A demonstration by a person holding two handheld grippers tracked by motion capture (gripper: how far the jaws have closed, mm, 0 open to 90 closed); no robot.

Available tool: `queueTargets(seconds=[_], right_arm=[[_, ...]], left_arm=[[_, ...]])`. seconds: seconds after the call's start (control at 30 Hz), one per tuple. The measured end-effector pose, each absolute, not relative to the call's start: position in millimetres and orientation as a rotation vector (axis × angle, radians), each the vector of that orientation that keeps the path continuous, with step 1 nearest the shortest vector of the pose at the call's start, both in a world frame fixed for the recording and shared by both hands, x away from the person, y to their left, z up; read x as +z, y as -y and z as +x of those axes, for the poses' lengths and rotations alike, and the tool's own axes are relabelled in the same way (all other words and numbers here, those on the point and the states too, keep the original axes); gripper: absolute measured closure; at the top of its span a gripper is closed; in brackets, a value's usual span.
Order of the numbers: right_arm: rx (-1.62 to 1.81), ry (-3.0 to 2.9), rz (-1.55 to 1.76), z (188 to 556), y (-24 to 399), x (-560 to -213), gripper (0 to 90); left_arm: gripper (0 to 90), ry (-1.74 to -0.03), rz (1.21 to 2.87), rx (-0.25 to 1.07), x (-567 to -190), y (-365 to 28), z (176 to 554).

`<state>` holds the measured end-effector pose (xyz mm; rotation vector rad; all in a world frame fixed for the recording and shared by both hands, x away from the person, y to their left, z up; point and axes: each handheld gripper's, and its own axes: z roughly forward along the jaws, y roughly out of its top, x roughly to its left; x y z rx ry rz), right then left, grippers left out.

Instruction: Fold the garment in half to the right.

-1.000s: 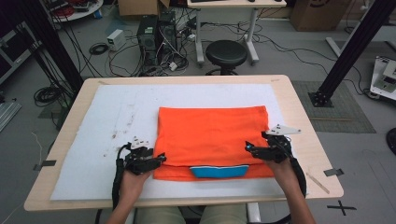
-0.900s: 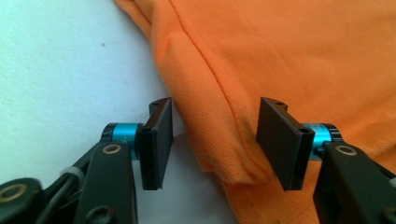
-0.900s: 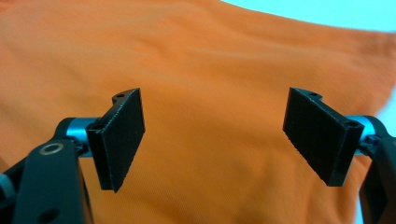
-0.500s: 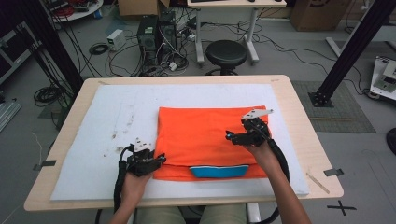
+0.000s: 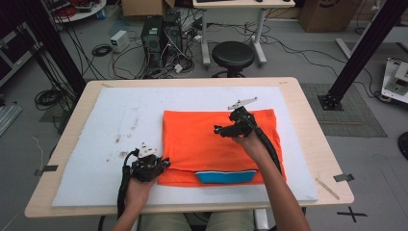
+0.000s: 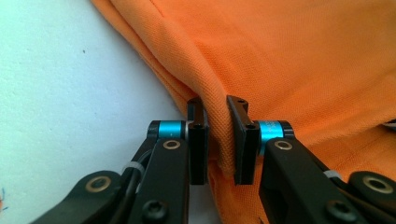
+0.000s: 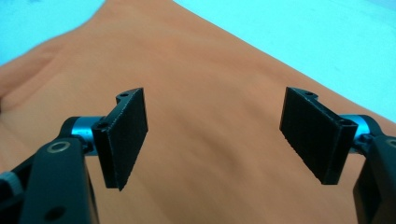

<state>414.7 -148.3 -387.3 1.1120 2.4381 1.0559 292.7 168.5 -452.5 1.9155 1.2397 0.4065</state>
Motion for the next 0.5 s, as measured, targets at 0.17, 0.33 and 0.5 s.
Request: queueTargets(seconds=[0.17, 0.33, 0.5], right_arm=[[1.064, -2.477, 1.088, 428.4, 128.9, -388.5, 21.8], [1.040, -2.511, 1.068, 440.6, 105.2, -390.0, 21.7], [1.008, -2.553, 1.054, 449.2, 82.5, -394.9, 23.4]], left_arm=[[79.6, -1.253, 1.903, 0.405, -452.7, -168.2, 292.5], [79.6, -1.254, 1.902, 0.401, -452.8, -169.0, 292.3], [79.6, -1.258, 1.897, 0.398, -452.7, -169.4, 292.0]])
